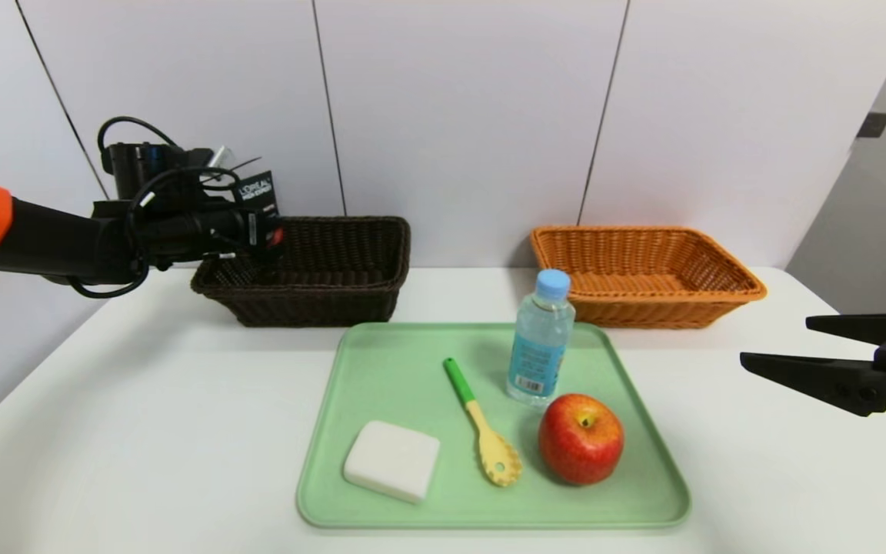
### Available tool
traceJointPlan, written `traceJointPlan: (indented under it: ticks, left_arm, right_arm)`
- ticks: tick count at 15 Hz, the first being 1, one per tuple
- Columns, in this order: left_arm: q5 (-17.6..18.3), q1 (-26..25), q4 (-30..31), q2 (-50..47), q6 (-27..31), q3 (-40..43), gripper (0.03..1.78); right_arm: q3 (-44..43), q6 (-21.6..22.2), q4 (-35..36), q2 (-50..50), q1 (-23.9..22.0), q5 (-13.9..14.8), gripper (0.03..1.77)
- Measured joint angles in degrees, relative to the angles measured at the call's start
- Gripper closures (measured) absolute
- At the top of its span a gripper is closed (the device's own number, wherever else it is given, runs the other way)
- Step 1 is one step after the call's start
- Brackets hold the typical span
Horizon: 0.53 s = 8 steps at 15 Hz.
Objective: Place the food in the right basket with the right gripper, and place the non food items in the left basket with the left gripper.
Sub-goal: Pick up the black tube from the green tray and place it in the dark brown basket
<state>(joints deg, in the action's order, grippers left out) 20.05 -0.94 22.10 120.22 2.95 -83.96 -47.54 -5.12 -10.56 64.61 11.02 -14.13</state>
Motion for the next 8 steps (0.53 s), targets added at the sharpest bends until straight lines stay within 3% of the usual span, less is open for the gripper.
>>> traceJointPlan:
  ticks: [7, 8]
  left_arm:
    - [0.2, 0.0, 0.0, 3.5, 1.2, -0.2, 1.35]
    - [0.2, 0.0, 0.1, 3.8, 1.1, -0.2, 1.22]
  right_arm:
    - [0.0, 0.0, 0.1, 1.3, -0.2, 0.0, 0.09]
    - [0.0, 0.0, 0.1, 1.4, -0.2, 0.0, 0.09]
